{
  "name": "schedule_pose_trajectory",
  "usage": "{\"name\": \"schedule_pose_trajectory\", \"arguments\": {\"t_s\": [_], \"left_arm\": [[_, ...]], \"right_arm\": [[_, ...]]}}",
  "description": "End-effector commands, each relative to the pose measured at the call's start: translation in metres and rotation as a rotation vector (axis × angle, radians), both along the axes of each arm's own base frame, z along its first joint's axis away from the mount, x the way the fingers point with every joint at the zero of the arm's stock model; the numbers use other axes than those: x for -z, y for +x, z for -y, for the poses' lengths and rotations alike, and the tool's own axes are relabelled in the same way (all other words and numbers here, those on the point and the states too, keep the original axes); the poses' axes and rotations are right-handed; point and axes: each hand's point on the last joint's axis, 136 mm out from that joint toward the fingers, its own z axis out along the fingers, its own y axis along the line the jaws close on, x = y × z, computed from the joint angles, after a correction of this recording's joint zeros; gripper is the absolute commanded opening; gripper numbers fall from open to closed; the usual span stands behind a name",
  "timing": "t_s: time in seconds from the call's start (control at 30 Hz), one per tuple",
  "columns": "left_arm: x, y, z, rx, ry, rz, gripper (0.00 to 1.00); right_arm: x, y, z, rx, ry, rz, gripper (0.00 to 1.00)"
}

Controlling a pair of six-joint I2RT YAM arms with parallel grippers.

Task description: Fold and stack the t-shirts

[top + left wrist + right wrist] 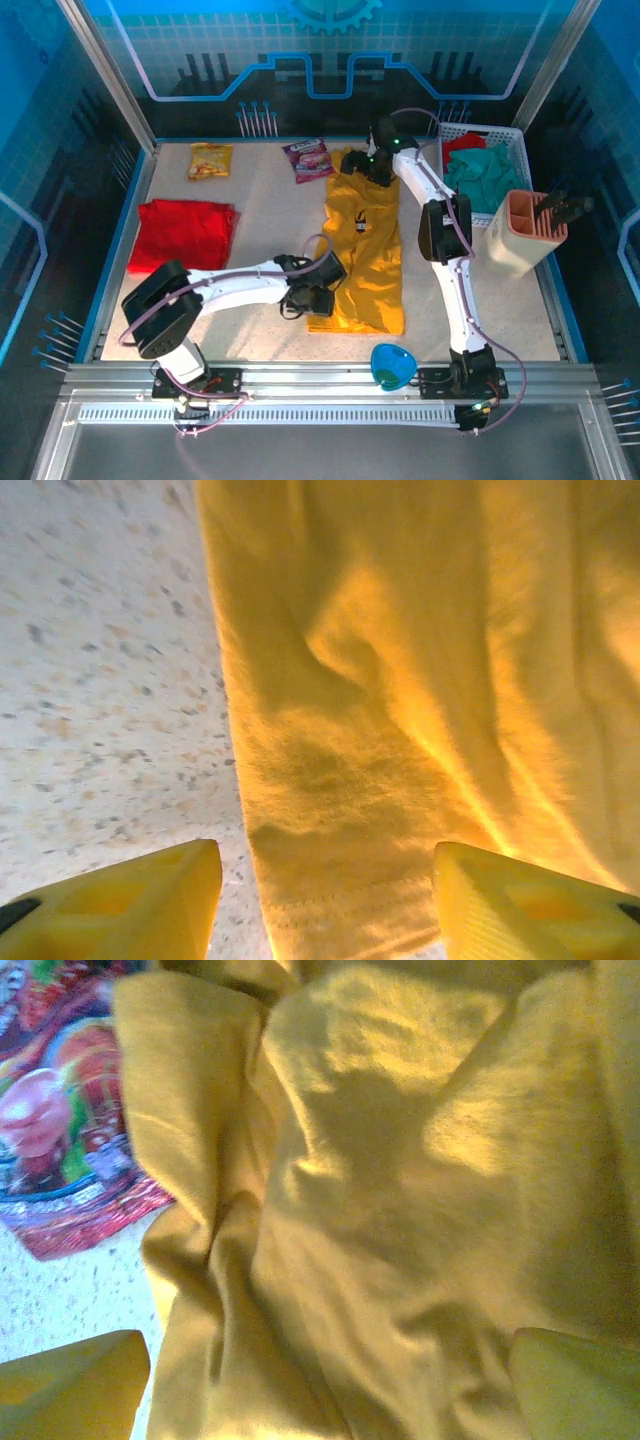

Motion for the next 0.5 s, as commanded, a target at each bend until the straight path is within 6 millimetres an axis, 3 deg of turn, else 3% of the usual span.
{"name": "schedule_pose_trajectory", "arguments": {"t_s": [0.0, 0.1, 0.23, 0.33, 0.47], "left_arm": [[-0.044, 0.022, -0.007, 0.011, -0.07, 0.048, 0.61], [-0.061, 0.04, -0.015, -0.001, -0.142, 0.078, 0.62], [-0.056, 0.05, -0.027, -0.02, -0.195, 0.047, 0.62], [-0.044, 0.047, -0.027, -0.032, -0.265, -0.002, 0.6], [-0.033, 0.028, -0.014, -0.013, -0.388, -0.099, 0.54]], "right_arm": [[-0.075, -0.021, 0.012, -0.038, -0.075, 0.092, 0.95], [-0.088, -0.052, 0.026, -0.036, -0.127, 0.071, 1.0], [-0.082, -0.106, 0.047, -0.038, -0.184, 0.002, 1.0], [-0.07, -0.151, 0.058, -0.028, -0.167, -0.076, 0.99], [-0.044, -0.221, 0.06, -0.043, -0.101, -0.189, 0.94]]}}
